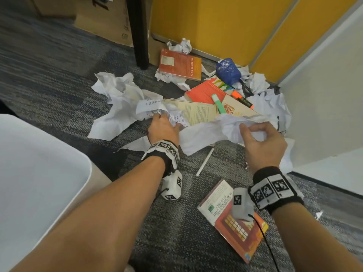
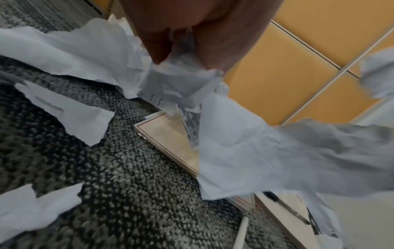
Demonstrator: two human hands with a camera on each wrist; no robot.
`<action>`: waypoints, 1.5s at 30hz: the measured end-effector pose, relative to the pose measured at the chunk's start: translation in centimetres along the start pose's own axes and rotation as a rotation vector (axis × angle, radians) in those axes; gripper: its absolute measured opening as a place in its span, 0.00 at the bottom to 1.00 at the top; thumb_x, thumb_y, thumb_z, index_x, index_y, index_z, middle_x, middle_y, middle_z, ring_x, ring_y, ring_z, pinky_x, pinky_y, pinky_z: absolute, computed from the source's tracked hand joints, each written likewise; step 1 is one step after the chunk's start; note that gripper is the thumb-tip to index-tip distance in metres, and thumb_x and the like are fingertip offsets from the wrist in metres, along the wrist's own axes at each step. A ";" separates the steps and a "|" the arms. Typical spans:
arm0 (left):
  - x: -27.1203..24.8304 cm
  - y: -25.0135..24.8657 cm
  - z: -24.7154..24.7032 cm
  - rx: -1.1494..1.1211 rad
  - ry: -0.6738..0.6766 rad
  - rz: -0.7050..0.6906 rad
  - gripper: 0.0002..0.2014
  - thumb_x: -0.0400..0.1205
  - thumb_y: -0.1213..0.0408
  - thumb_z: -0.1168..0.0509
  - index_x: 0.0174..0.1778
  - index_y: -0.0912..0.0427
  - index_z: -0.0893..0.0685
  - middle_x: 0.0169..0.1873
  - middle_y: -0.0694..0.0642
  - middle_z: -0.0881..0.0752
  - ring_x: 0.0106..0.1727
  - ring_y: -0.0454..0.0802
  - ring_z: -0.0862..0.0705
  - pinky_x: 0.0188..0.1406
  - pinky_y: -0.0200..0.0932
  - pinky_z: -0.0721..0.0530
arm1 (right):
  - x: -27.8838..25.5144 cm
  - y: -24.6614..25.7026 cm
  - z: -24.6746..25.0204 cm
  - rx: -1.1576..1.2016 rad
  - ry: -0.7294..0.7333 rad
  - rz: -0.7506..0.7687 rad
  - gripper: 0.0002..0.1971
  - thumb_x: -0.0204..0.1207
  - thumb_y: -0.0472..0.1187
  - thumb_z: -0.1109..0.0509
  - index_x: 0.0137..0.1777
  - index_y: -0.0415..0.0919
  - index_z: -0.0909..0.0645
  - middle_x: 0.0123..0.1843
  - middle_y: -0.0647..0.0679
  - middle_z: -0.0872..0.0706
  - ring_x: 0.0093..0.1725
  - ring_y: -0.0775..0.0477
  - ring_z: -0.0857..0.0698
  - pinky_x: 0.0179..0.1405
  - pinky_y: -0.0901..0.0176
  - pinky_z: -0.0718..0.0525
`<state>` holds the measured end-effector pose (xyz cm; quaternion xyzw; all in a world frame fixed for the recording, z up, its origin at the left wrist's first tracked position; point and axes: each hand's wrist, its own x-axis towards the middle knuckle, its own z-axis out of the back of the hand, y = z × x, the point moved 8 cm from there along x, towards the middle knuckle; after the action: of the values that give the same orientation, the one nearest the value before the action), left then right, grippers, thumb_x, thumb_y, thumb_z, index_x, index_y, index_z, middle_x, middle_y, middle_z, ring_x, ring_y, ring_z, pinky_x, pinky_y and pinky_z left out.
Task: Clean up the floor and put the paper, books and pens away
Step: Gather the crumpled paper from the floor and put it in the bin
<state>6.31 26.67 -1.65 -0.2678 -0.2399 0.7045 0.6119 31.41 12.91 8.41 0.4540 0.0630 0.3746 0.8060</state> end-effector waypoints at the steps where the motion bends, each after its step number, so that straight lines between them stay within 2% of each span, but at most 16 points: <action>1: -0.4 -0.6 0.3 -0.015 -0.005 -0.032 0.23 0.75 0.51 0.27 0.60 0.63 0.16 0.62 0.60 0.19 0.59 0.60 0.17 0.58 0.50 0.20 | -0.1 0.2 0.0 0.012 0.023 -0.020 0.14 0.70 0.55 0.23 0.38 0.44 0.16 0.41 0.52 0.11 0.47 0.50 0.14 0.56 0.56 0.19; 3: -1.7 -2.5 1.8 -0.032 -0.012 -0.104 0.23 0.74 0.48 0.27 0.55 0.64 0.14 0.59 0.60 0.17 0.56 0.60 0.16 0.53 0.50 0.19 | -0.8 1.1 0.4 0.022 0.071 -0.050 0.15 0.71 0.55 0.23 0.39 0.42 0.15 0.40 0.50 0.12 0.46 0.49 0.15 0.48 0.64 0.26; 7: -5.5 -6.5 5.8 -0.047 0.044 -0.206 0.23 0.76 0.50 0.27 0.59 0.64 0.14 0.59 0.60 0.15 0.58 0.59 0.16 0.56 0.47 0.21 | -3.2 4.5 1.5 0.035 0.230 -0.103 0.16 0.73 0.51 0.23 0.41 0.36 0.16 0.37 0.51 0.15 0.40 0.58 0.20 0.48 0.81 0.31; 9: -7.6 -8.1 7.8 -0.026 0.090 -0.241 0.19 0.78 0.54 0.29 0.58 0.65 0.15 0.58 0.60 0.15 0.58 0.60 0.16 0.55 0.48 0.21 | -4.7 6.3 2.0 0.054 0.303 -0.149 0.18 0.70 0.52 0.21 0.44 0.37 0.17 0.43 0.53 0.14 0.45 0.56 0.19 0.44 0.74 0.26; 10: -8.3 -8.7 9.0 -0.025 0.097 -0.235 0.18 0.78 0.55 0.29 0.57 0.65 0.15 0.57 0.61 0.15 0.58 0.60 0.16 0.55 0.48 0.21 | -5.4 6.9 2.3 0.084 0.336 -0.185 0.19 0.68 0.51 0.19 0.47 0.37 0.18 0.46 0.57 0.15 0.48 0.58 0.18 0.43 0.77 0.25; 13: -9.8 -10.8 12.1 -0.061 0.189 -0.221 0.20 0.79 0.50 0.29 0.53 0.66 0.16 0.53 0.63 0.13 0.56 0.60 0.16 0.51 0.46 0.23 | -6.9 8.4 4.0 0.160 0.386 -0.251 0.26 0.63 0.51 0.16 0.56 0.42 0.22 0.53 0.65 0.20 0.56 0.59 0.20 0.57 0.66 0.22; 16: -10.3 -13.1 13.8 -0.019 0.282 -0.303 0.21 0.78 0.43 0.31 0.41 0.61 0.17 0.46 0.62 0.12 0.51 0.60 0.15 0.41 0.45 0.25 | -7.8 9.8 4.6 0.173 0.436 -0.240 0.32 0.62 0.48 0.15 0.62 0.42 0.25 0.59 0.58 0.18 0.58 0.56 0.18 0.58 0.65 0.21; 19: -11.2 -14.3 15.6 0.003 0.346 -0.406 0.21 0.76 0.41 0.30 0.41 0.59 0.17 0.42 0.58 0.15 0.49 0.57 0.16 0.38 0.42 0.29 | -9.4 11.7 5.8 0.304 0.423 -0.162 0.27 0.63 0.35 0.15 0.62 0.35 0.19 0.54 0.50 0.10 0.50 0.58 0.10 0.52 0.63 0.12; 22: -12.1 -13.9 19.2 0.025 0.403 -0.456 0.24 0.75 0.40 0.30 0.38 0.61 0.18 0.36 0.57 0.17 0.39 0.54 0.19 0.33 0.43 0.27 | -11.0 14.4 7.3 0.284 0.418 -0.082 0.17 0.64 0.32 0.17 0.51 0.40 0.15 0.44 0.52 0.10 0.39 0.65 0.11 0.43 0.70 0.14; 25: -13.3 -12.9 24.8 0.115 0.424 -0.492 0.25 0.75 0.39 0.31 0.40 0.62 0.19 0.38 0.58 0.17 0.41 0.55 0.19 0.32 0.46 0.25 | -13.4 18.8 7.6 0.264 0.438 -0.023 0.16 0.64 0.33 0.18 0.52 0.39 0.16 0.45 0.48 0.10 0.42 0.52 0.11 0.45 0.58 0.14; 30: -14.0 -9.2 33.1 0.291 0.408 -0.458 0.24 0.75 0.41 0.29 0.50 0.61 0.18 0.41 0.56 0.16 0.41 0.55 0.17 0.35 0.44 0.23 | -18.6 26.1 6.1 0.197 0.485 0.068 0.16 0.69 0.34 0.22 0.46 0.45 0.28 0.36 0.58 0.25 0.34 0.58 0.24 0.33 0.63 0.26; 34: -11.9 -5.9 37.8 0.338 0.386 -0.441 0.19 0.76 0.46 0.28 0.48 0.59 0.18 0.38 0.55 0.16 0.35 0.50 0.18 0.28 0.43 0.23 | -20.6 31.2 2.3 0.170 0.432 0.113 0.19 0.67 0.37 0.22 0.58 0.40 0.21 0.42 0.51 0.20 0.38 0.50 0.21 0.31 0.66 0.28; 36: -11.2 -2.9 37.9 0.325 0.443 -0.456 0.18 0.75 0.48 0.28 0.53 0.57 0.17 0.45 0.56 0.13 0.43 0.54 0.15 0.41 0.49 0.15 | -22.8 33.3 -0.3 0.143 0.446 0.171 0.22 0.69 0.38 0.22 0.63 0.39 0.21 0.49 0.47 0.16 0.47 0.46 0.17 0.42 0.64 0.24; 38: -10.8 1.6 36.6 0.378 0.513 -0.419 0.25 0.71 0.45 0.27 0.59 0.53 0.20 0.53 0.55 0.15 0.51 0.54 0.16 0.54 0.52 0.15 | -25.6 34.2 -3.7 0.064 0.515 0.218 0.24 0.71 0.39 0.24 0.67 0.40 0.22 0.57 0.44 0.14 0.55 0.43 0.16 0.47 0.62 0.24; 41: -10.2 7.3 34.2 0.552 0.567 -0.375 0.45 0.57 0.34 0.26 0.68 0.51 0.27 0.58 0.55 0.26 0.59 0.55 0.24 0.59 0.54 0.17 | -29.0 32.4 -8.5 -0.208 0.657 0.265 0.26 0.71 0.38 0.26 0.69 0.39 0.28 0.60 0.38 0.17 0.59 0.36 0.17 0.48 0.55 0.22; 45: -11.3 7.7 33.0 0.552 0.686 -0.437 0.52 0.56 0.39 0.20 0.71 0.55 0.36 0.59 0.55 0.31 0.58 0.56 0.23 0.58 0.53 0.16 | -29.8 30.1 -10.0 -0.468 0.713 0.329 0.23 0.75 0.39 0.29 0.69 0.42 0.29 0.60 0.42 0.16 0.60 0.38 0.17 0.48 0.57 0.28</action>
<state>-20.23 14.07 18.64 -0.2558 0.1207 0.4680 0.8373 -10.60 9.30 18.94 0.1066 0.1772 0.6344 0.7448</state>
